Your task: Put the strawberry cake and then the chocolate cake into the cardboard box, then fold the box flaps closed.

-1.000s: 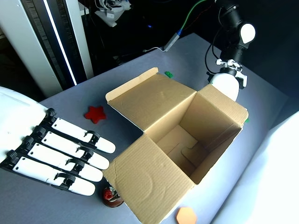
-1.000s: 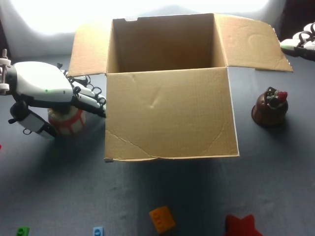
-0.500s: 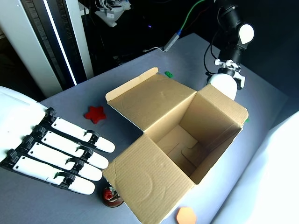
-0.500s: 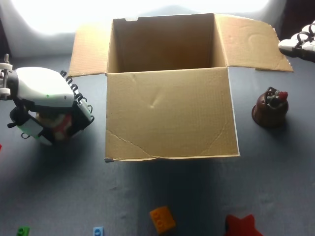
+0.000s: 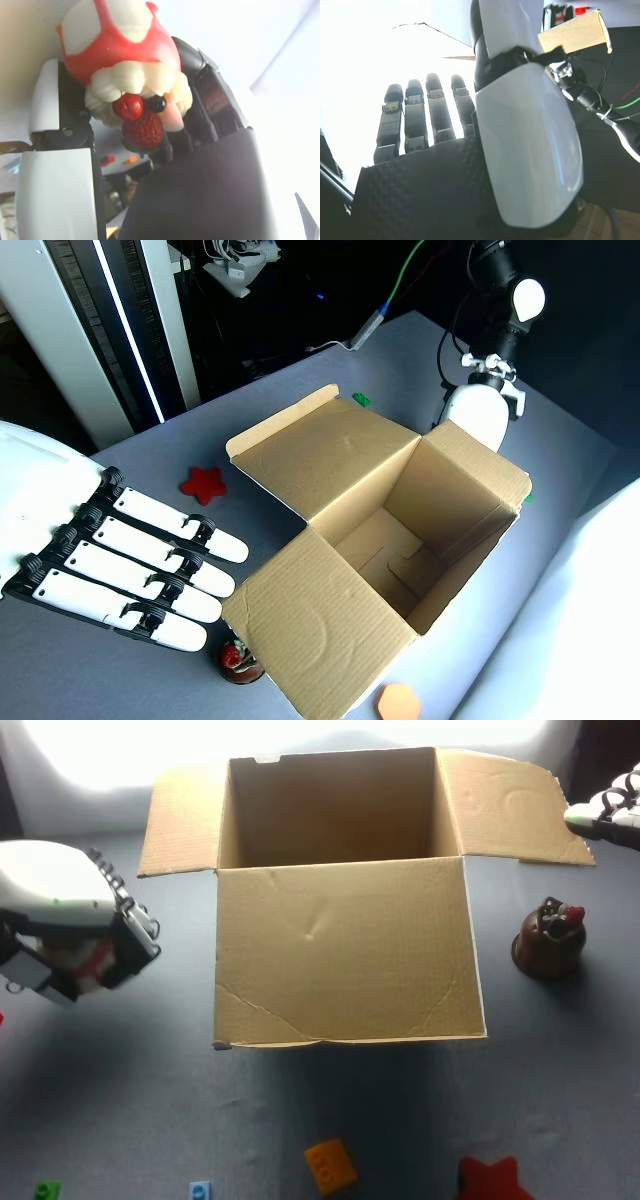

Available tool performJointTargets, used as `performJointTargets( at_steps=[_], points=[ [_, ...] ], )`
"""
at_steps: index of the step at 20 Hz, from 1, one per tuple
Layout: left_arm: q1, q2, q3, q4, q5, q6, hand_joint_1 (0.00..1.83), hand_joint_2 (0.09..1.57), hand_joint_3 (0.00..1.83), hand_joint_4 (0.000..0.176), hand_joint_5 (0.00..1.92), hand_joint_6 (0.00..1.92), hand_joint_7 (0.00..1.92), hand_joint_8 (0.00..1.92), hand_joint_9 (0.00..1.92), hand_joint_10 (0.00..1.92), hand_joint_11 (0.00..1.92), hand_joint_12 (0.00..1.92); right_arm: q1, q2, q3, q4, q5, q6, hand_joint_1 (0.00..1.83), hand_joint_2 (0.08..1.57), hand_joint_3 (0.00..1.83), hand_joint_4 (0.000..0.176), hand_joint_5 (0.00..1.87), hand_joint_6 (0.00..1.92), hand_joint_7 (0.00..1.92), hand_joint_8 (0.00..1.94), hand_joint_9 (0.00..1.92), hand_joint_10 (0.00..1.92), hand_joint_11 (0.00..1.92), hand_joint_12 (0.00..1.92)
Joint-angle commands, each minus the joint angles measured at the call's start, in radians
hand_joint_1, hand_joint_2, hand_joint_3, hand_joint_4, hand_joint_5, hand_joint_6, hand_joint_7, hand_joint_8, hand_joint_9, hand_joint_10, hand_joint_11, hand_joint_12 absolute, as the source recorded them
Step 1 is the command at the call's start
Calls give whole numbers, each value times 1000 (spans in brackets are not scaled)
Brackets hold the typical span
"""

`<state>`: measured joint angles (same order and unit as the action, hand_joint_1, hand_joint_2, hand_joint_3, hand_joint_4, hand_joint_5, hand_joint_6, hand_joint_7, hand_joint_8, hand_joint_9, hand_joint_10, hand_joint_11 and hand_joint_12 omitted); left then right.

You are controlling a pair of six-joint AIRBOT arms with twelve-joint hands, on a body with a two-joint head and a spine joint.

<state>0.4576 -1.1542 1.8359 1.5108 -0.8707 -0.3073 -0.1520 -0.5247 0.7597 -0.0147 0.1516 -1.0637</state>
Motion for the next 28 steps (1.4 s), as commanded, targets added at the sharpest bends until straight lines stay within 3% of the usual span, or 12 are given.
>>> performJointTargets(
  at_steps=[1, 2, 5, 14, 20, 26, 28],
  points=[
    [-23, 21, -4, -59, -12, 5, 1471, 1206, 0, 0, 787, 1250, 643, 1315, 685, 1454, 746, 1709, 12, 16, -2, 3, 112, -5, 1006, 1073, 5, 32, 10, 2, 34, 0, 28, 4, 11, 7],
    [-45, 36, -15, -41, -8, 5, 1366, 1219, 1, 0, 795, 1325, 668, 1327, 715, 1493, 705, 1637, 12, 16, -2, 3, 112, -5, 990, 1084, 9, 32, 1, 0, 15, 0, 20, 1, 5, 6],
    [-121, 83, -44, 22, -4, 1, 1470, 1212, 1, 0, 765, 1300, 620, 1338, 684, 1450, 737, 1709, 12, 16, -2, 3, 112, -6, 993, 1077, 4, 28, 18, 6, 50, 11, 41, 8, 31, 29],
    [-388, 169, -97, 290, -54, -112, 1478, 1204, 0, 0, 771, 1406, 653, 1374, 697, 1383, 717, 1630, 11, 17, -2, 3, 114, -9, 974, 1091, 8, 27, 7, 3, 37, 5, 27, 8, 0, 0],
    [-528, 169, -86, 429, -77, -152, 1477, 1209, 1, 0, 756, 1453, 658, 1367, 690, 1377, 695, 1652, 11, 17, -2, 3, 115, -10, 982, 1092, 7, 27, 31, 10, 67, 9, 43, 11, 23, 13],
    [-594, 140, -93, 460, -134, -198, 1478, 1199, 0, 0, 769, 1443, 694, 1304, 712, 1355, 712, 1623, 11, 17, -2, 3, 117, -10, 993, 1088, 3, 17, 22, 3, 76, 5, 33, 4, 7, 26],
    [-617, 115, -88, 477, -151, -217, 1477, 1204, 1, 0, 749, 1482, 682, 1311, 705, 1366, 704, 1634, 11, 17, -2, 3, 118, -10, 976, 1090, 4, 22, 3, 1, 71, 3, 36, 4, 5, 34]
  ],
)
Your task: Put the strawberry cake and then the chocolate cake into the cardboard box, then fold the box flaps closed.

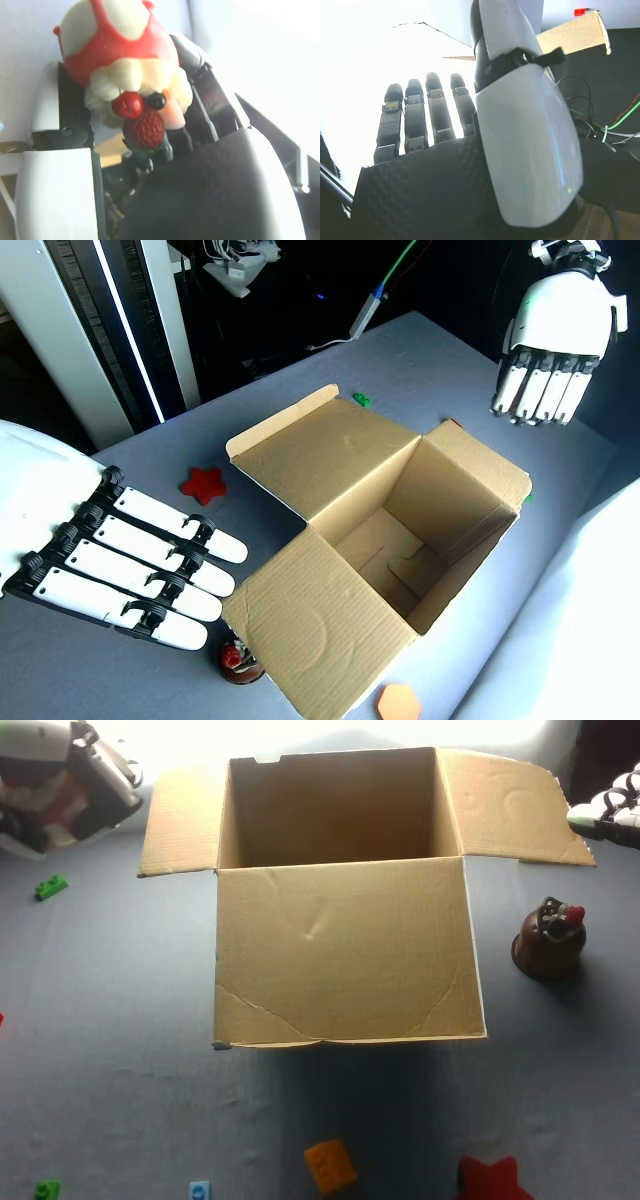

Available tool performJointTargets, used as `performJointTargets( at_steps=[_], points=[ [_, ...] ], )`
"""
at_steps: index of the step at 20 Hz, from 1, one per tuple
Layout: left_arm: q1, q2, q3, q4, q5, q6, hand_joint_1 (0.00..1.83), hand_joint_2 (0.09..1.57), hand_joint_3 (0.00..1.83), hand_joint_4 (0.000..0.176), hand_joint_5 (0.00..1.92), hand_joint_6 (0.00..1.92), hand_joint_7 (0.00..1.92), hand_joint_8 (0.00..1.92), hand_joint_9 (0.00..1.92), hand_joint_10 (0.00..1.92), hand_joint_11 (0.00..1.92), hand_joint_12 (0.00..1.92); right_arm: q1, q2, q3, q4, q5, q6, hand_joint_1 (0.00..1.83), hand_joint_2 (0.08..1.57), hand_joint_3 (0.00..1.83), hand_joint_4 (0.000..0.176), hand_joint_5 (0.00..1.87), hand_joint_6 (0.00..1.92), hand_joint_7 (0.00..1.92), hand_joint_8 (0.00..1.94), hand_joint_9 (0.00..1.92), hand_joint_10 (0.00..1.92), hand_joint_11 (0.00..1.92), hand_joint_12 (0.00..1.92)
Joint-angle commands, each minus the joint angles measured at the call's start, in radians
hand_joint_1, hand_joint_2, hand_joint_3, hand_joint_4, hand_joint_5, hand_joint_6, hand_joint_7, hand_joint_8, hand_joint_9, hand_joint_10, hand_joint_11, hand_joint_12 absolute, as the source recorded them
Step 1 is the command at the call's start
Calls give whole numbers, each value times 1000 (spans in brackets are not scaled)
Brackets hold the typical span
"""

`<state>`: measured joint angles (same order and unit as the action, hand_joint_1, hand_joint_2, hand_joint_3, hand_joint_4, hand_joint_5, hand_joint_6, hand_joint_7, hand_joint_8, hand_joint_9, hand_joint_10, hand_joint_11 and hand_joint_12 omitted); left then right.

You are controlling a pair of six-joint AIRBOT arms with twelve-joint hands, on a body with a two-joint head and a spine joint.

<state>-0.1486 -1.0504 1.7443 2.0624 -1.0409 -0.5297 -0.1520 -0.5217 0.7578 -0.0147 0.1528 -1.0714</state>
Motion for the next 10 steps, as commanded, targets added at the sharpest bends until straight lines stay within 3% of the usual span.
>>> performJointTargets(
  at_steps=[1, 5, 8, 10],
  points=[
    [-25, -7, 9, -65, 7, -5, 1477, 1204, 1, 0, 749, 1479, 682, 1311, 706, 1366, 703, 1636, 11, 14, 0, 3, 117, -3, 977, 1090, 2, 22, 4, 1, 73, 1, 38, 3, 0, 67],
    [-64, -71, 30, -43, -23, -32, 1473, 1211, 3, 0, 749, 1445, 654, 1318, 679, 1411, 715, 1684, 11, 14, 6, 110, 99, -3, 991, 1085, 0, 18, 8, 2, 60, 0, 33, 1, 0, 108],
    [-82, -129, 46, -28, -49, -58, 1469, 1222, 2, 0, 734, 1404, 628, 1313, 661, 1459, 711, 1728, 9, 12, 24, 133, 99, -3, 980, 1089, 0, 27, 0, 0, 43, 6, 17, 3, 6, 5],
    [-83, -161, 45, -27, -81, -90, 1467, 1234, 2, 0, 696, 1432, 600, 1379, 645, 1481, 703, 1740, 5, 8, 44, 141, 99, -3, 985, 1092, 1, 22, 3, 1, 68, 12, 43, 12, 38, 22]
  ],
)
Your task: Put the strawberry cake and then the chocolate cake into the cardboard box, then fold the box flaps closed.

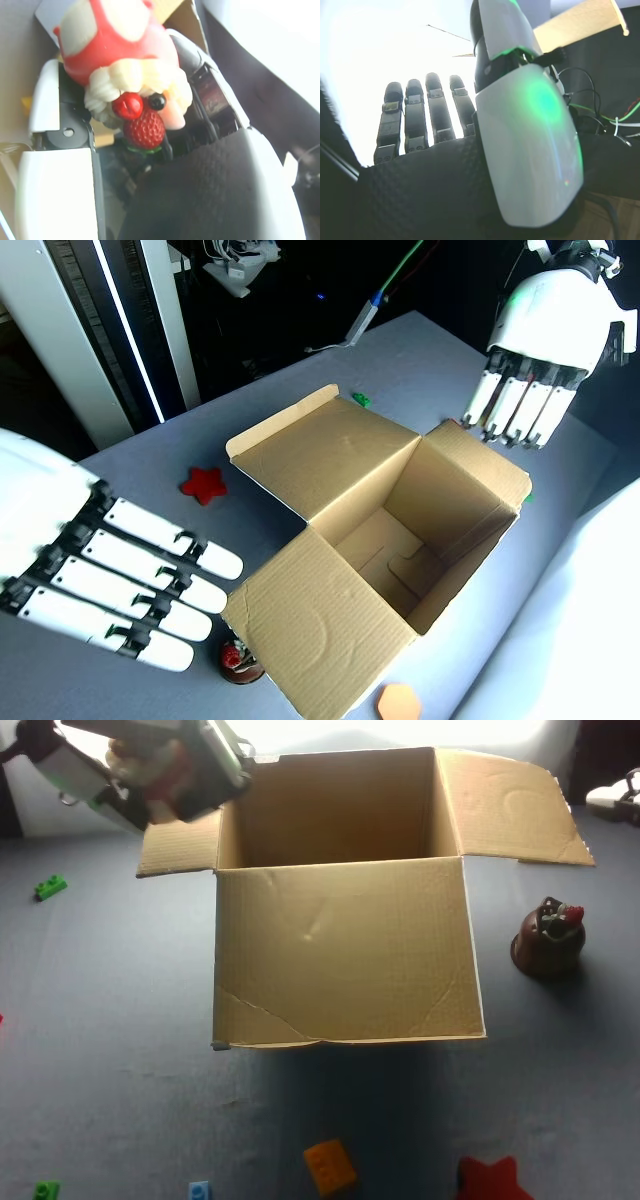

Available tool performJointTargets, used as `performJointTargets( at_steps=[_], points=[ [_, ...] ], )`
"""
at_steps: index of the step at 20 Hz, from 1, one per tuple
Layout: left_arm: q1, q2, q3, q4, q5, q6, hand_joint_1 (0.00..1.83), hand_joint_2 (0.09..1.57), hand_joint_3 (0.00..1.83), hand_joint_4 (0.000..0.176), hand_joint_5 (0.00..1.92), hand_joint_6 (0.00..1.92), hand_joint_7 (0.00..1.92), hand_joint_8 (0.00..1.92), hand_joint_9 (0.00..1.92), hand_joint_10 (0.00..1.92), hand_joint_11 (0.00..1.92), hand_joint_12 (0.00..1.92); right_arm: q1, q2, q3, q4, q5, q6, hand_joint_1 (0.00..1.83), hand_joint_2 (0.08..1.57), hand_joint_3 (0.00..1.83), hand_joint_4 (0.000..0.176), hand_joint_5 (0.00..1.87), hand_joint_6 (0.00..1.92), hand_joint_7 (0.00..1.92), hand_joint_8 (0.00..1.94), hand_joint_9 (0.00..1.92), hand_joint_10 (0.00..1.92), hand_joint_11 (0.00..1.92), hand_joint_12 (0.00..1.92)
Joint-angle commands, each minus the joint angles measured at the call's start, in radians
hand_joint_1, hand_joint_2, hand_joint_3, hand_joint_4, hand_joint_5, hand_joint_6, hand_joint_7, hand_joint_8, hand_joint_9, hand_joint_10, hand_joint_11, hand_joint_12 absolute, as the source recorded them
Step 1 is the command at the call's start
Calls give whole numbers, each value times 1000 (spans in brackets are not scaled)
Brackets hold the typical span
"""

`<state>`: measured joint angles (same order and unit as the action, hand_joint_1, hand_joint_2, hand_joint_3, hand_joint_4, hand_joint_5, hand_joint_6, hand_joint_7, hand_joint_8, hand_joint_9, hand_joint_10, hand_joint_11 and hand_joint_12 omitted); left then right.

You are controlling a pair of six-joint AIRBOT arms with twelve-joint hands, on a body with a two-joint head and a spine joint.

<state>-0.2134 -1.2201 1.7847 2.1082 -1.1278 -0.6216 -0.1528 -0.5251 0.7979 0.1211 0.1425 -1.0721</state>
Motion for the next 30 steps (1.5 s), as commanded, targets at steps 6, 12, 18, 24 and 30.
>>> performJointTargets(
  at_steps=[6, 12, 18, 24, 30],
  points=[
    [-15, -77, 13, -44, -5, -15, 1469, 1221, 0, 0, 752, 1329, 614, 1349, 664, 1464, 715, 1727, -34, 27, 15, 57, 165, -2, 979, 1091, 0, 22, 30, 0, 86, 2, 59, 0, 0, 225],
    [7, -181, 87, -25, -1, -13, 1469, 1221, 0, 0, 728, 1392, 637, 1308, 676, 1441, 703, 1735, -29, 13, 61, 166, 107, -2, 978, 1090, 0, 26, 27, 3, 96, 3, 53, 1, 0, 181],
    [51, -240, 145, -16, 9, -4, 1321, 1247, 1, 0, 674, 1540, 662, 1301, 732, 1469, 526, 1497, -12, 6, 60, 166, 107, 7, 957, 1103, 3, 18, 34, 1, 91, 0, 47, 1, 0, 192],
    [51, -270, 169, -8, 17, 3, 814, 1047, 0, 30, 229, 1, 302, 0, 330, 18, 1, 1064, -13, -1, 63, 179, 107, 28, 977, 1095, 0, 19, 9, 3, 77, 0, 60, 2, 0, 221],
    [18, -281, 216, 4, 20, 11, 740, 1018, 0, 62, 122, 1, 184, 3, 219, 4, 0, 963, -58, -92, 136, 401, 107, 23, 978, 1098, 1, 19, 4, 0, 78, 3, 52, 5, 0, 178]
  ],
)
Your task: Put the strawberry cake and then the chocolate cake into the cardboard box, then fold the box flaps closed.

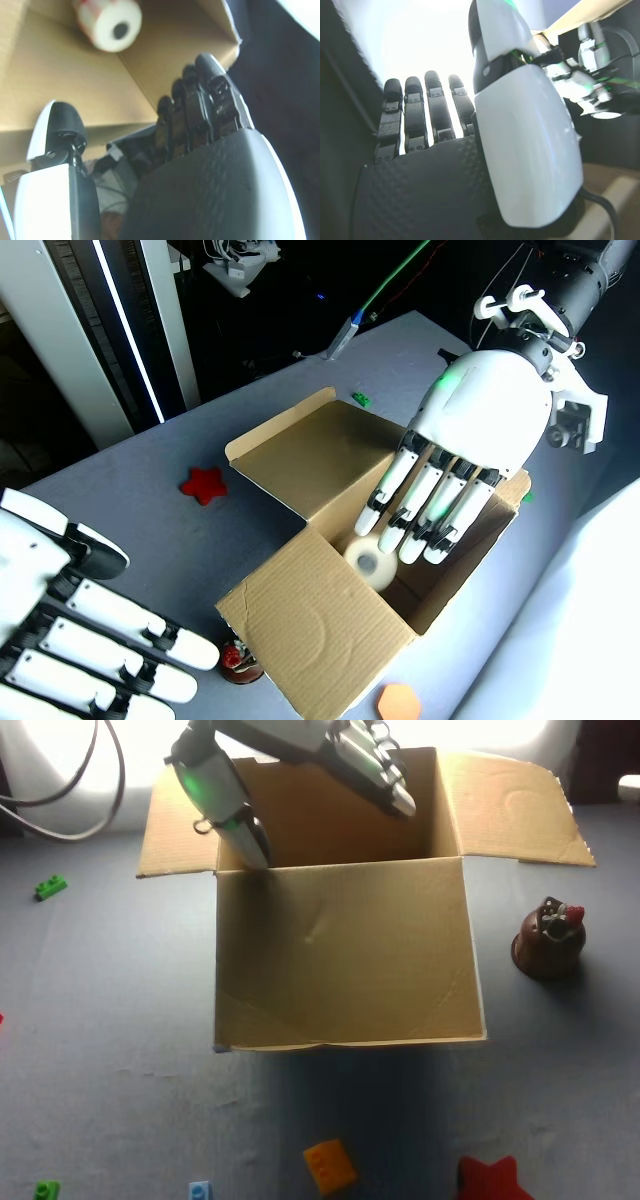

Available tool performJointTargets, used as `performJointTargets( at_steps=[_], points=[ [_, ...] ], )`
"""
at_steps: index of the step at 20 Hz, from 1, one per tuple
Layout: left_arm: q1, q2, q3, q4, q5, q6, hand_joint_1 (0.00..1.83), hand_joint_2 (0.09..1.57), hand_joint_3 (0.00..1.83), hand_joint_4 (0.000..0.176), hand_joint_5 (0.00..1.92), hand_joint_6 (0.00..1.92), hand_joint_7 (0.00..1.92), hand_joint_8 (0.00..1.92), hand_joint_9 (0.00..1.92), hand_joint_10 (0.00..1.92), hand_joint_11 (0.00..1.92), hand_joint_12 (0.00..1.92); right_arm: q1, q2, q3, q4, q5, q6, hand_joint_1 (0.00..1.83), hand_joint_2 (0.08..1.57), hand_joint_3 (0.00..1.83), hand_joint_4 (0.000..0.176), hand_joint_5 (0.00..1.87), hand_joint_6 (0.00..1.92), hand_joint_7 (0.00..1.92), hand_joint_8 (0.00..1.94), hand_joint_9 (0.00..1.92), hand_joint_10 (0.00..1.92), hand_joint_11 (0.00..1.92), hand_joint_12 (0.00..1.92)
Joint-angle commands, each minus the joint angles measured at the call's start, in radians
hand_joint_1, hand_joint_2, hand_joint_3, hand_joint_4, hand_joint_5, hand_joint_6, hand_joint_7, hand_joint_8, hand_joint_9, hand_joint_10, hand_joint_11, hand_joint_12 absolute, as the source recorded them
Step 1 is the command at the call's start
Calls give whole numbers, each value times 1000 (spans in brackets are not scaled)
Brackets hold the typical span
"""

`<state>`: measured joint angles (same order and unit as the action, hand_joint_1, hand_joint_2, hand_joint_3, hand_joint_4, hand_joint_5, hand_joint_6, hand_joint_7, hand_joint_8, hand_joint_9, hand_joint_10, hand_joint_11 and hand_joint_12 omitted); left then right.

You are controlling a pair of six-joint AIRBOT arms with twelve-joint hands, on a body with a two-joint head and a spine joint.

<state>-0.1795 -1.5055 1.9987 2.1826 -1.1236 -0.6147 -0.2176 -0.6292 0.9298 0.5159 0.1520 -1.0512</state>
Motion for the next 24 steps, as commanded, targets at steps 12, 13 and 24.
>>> performJointTargets(
  at_steps=[12, 13, 24],
  points=[
    [-60, 193, -115, -26, -4, -13, 1, 1296, 1, 44, 124, 1, 180, 0, 172, 1, 0, 682, -102, -181, 168, 192, 139, -23, 942, 1079, 0, 10, 32, 4, 92, 2, 59, 6, 0, 237],
    [-60, 226, -142, -25, -4, -15, 0, 1285, 0, 40, 105, 1, 148, 1, 134, 1, 0, 602, -104, -200, 185, 197, 140, -23, 947, 1064, 0, 2, 51, 8, 114, 4, 74, 9, 0, 307],
    [13, 557, -391, -51, 2, -26, 0, 1288, 2, 22, 74, 1, 91, 2, 58, 0, 0, 419, -172, -400, 315, 197, 193, -26, 1018, 1064, 0, 24, 12, 1, 59, 0, 33, 0, 0, 317]
  ],
)
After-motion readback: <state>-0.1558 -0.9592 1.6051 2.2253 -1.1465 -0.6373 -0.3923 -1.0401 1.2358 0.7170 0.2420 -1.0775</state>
